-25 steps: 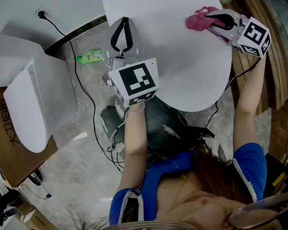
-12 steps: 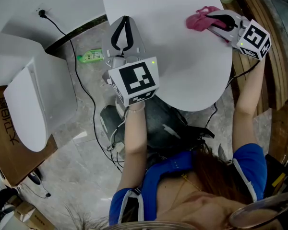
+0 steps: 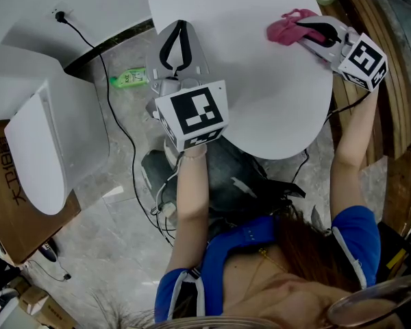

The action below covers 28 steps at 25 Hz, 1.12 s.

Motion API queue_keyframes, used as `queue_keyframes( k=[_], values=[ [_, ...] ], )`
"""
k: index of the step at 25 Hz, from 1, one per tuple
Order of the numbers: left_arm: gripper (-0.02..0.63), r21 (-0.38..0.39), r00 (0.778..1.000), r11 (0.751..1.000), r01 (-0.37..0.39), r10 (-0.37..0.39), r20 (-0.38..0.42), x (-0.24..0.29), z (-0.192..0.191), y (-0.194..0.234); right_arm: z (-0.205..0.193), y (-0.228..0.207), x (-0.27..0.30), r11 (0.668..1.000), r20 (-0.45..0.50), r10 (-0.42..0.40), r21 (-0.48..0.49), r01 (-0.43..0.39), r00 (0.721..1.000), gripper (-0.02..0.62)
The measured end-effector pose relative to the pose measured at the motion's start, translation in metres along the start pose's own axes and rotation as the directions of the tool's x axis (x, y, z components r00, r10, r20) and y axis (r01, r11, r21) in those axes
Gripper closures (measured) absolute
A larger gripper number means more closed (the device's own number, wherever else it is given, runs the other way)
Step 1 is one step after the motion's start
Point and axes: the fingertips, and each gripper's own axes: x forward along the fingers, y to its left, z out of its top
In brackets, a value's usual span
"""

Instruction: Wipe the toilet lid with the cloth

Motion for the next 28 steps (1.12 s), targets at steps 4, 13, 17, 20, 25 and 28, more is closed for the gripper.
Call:
queue_keyframes(
  k=[4,13,17,20,25,28],
  values=[
    [0.603,-0.004,1.0,1.0,0.0,0.0,0.0,0.001,0.0,0.0,-0.001,0.002,-0.002,1.0,0.004,-0.01,-0.002,0.01,1.0,0.526],
    [0.603,0.002,1.0,1.0,0.005,-0.005,0.002,0.002,0.0,-0.003,-0.003,0.013,-0.007,0.999,0.01,-0.032,-0.005,0.032,0.999,0.526],
    [0.603,-0.002,1.0,1.0,0.006,-0.006,0.004,0.001,0.001,-0.002,-0.002,0.019,-0.01,0.999,0.008,-0.042,-0.004,0.042,0.999,0.528],
    [0.603,-0.001,1.0,1.0,0.006,-0.006,0.003,0.002,0.001,-0.002,-0.003,0.022,-0.012,0.999,0.008,-0.041,-0.006,0.041,0.999,0.528],
    [0.603,-0.005,1.0,1.0,0.007,-0.007,0.004,0.001,0.001,-0.002,-0.004,0.03,-0.016,0.999,0.002,-0.041,0.005,0.041,0.999,0.526],
    [0.603,-0.001,1.0,1.0,0.009,-0.009,0.005,0.002,0.002,-0.003,-0.007,0.033,-0.019,0.999,0.001,-0.053,0.01,0.053,0.999,0.528]
  ],
)
